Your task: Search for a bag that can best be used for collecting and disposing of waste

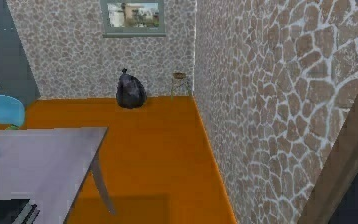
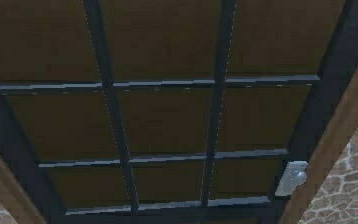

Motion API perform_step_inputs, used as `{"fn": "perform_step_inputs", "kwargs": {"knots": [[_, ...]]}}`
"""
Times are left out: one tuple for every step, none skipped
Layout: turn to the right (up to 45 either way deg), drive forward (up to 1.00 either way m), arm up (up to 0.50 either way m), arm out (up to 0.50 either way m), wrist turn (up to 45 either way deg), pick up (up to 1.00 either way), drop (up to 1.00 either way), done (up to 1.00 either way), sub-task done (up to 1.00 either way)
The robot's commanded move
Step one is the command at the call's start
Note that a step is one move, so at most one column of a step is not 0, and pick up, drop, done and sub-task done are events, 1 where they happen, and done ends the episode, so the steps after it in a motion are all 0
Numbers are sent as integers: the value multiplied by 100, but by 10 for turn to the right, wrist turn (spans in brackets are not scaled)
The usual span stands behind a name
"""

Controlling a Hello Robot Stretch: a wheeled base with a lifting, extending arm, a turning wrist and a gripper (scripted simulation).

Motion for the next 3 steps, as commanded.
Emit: {"fn": "perform_step_inputs", "kwargs": {"knots": [[-30,0,0,0,0,0,0,0,0],[0,100,0,0,0,0,0,0,0],[-30,0,0,0,0,0,0,0,0]]}}
